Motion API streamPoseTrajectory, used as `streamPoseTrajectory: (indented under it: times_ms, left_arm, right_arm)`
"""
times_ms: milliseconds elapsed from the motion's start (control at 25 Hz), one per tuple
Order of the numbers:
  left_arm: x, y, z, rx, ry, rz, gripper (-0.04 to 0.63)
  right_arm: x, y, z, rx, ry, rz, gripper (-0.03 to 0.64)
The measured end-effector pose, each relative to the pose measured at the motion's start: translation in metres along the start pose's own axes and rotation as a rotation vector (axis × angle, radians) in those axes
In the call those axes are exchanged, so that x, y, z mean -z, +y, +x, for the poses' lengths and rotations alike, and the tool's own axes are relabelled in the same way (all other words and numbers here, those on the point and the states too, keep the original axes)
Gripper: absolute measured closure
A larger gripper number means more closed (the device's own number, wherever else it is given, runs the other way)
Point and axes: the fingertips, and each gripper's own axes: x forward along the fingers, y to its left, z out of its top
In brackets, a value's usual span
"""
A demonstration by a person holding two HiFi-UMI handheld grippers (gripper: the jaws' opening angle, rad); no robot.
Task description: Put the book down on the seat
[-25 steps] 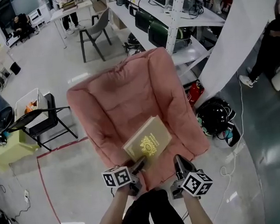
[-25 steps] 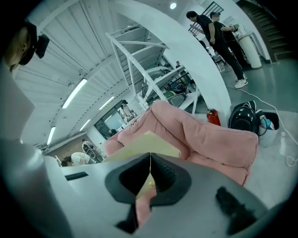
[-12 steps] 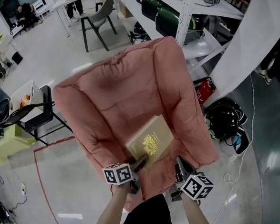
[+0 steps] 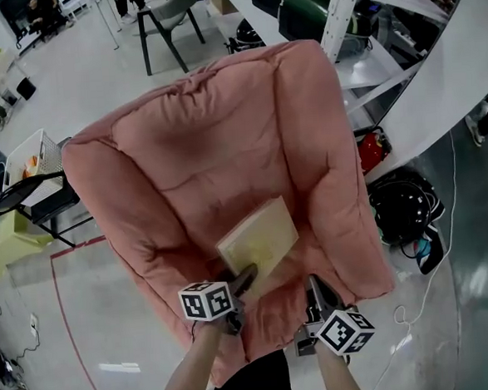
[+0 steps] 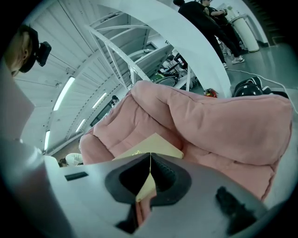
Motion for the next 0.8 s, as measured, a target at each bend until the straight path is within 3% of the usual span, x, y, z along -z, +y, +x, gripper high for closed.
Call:
streamPoseTrajectory:
  times_ms: [160, 360, 600, 800]
  left_arm:
    - [-0.004, 0.015, 0.012, -0.069, -0.017, 0.052, 0.362]
    - [-0.007, 0.030, 0.019, -0.130, -0.069, 0.047, 0.353]
    - [-0.011, 0.043, 0.009, -0.242, -0.104, 0.017, 0.303]
    - [-0.029, 0.043, -0.008, -0.306, -0.158, 0.064, 0.260]
  right_arm:
    - [0.010, -0.013, 0.010, 0.026, 0.013, 0.004, 0.604]
    - [0.020, -0.023, 0.017, 0.036, 0.032, 0.018, 0.604]
    - [0.020, -0.018, 0.019, 0.025, 0.035, 0.016, 0.604]
    - [0.017, -0.011, 0.020, 0.005, 0.031, 0.010, 0.604]
